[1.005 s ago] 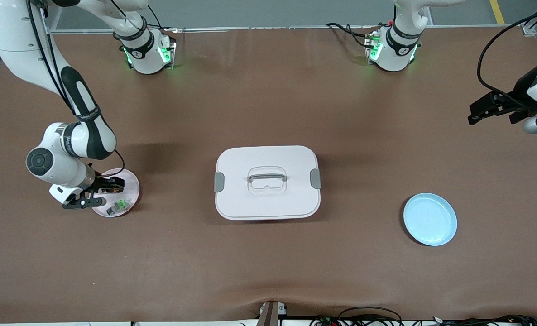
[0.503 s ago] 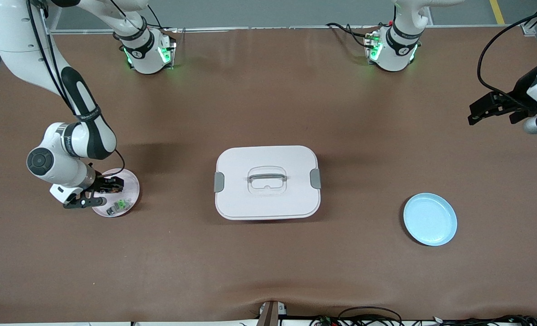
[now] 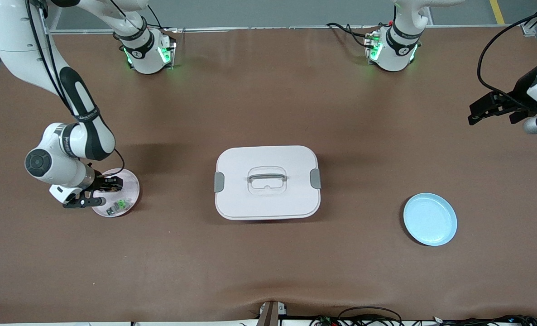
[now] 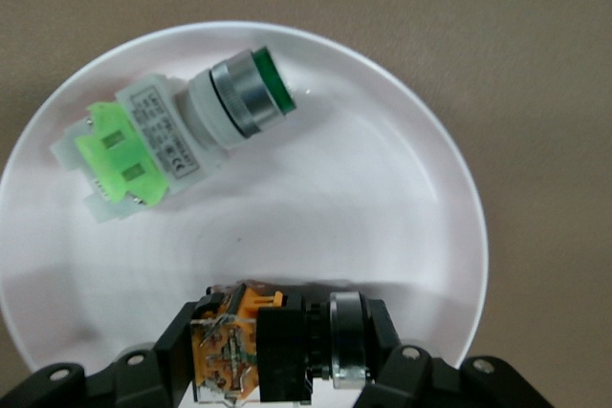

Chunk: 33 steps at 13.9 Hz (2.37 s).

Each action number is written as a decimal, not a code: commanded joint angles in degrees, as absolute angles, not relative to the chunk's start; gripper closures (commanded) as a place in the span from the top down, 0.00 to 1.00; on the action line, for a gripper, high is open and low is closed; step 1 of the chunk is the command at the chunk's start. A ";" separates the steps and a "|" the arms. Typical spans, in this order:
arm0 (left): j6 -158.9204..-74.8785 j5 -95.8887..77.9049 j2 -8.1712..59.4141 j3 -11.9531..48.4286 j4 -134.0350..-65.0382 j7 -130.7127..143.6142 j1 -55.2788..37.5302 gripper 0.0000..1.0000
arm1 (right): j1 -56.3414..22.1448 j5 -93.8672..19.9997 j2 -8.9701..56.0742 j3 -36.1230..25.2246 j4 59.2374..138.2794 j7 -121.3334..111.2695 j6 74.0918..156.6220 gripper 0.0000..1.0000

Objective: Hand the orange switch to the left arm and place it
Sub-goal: 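Close the right gripper on the black-orange switch, then lift the switch with the right gripper while the left gripper approaches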

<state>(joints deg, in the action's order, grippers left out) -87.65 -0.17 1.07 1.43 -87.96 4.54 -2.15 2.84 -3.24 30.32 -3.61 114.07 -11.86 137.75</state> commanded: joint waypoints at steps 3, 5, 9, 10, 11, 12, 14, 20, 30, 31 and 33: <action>-86.84 -0.61 1.14 1.49 -87.01 3.43 -1.93 1.00 | 3.87 -15.71 29.09 -3.25 103.21 -11.08 115.71 0.00; -86.84 -1.49 1.06 1.50 -87.01 3.43 -2.02 1.00 | 3.61 -16.43 28.92 -3.08 99.51 -5.22 109.02 0.00; -86.75 -9.72 0.44 1.49 -85.26 3.69 -1.58 1.00 | 1.76 -22.39 27.86 -2.64 91.52 9.46 96.19 0.00; -86.57 -13.06 0.27 1.49 -84.64 3.87 -1.67 1.00 | 1.50 -24.76 27.86 -2.64 89.75 13.15 93.80 0.00; -86.14 -14.92 -0.08 1.76 -84.29 3.95 -1.84 1.00 | 1.15 -26.87 27.95 -2.55 88.34 17.01 92.21 0.00; -85.96 -17.12 -0.17 1.76 -83.85 4.13 -2.02 1.00 | 0.36 -28.29 27.95 -2.55 87.03 20.70 91.15 0.00; -85.96 -22.74 -0.18 1.85 -83.76 4.83 -2.28 1.00 | -1.75 -32.67 27.95 -2.55 84.91 30.79 90.53 0.00; -88.05 -34.62 2.02 4.56 -84.02 11.51 -2.72 1.00 | -11.58 -38.67 28.12 -2.64 74.81 62.27 91.40 0.00; -107.99 -35.42 7.73 16.70 -84.64 21.33 -4.30 1.00 | -27.06 -39.02 29.00 -2.55 70.58 92.27 101.68 0.00; -109.93 -35.42 7.82 16.70 -84.64 23.36 -5.00 1.00 | -28.03 -39.63 29.00 -2.55 70.58 94.20 103.52 0.00; -112.75 -35.59 8.96 16.87 -84.64 24.43 -5.10 1.00 | -28.83 -42.79 29.00 -2.55 69.79 97.37 106.42 0.00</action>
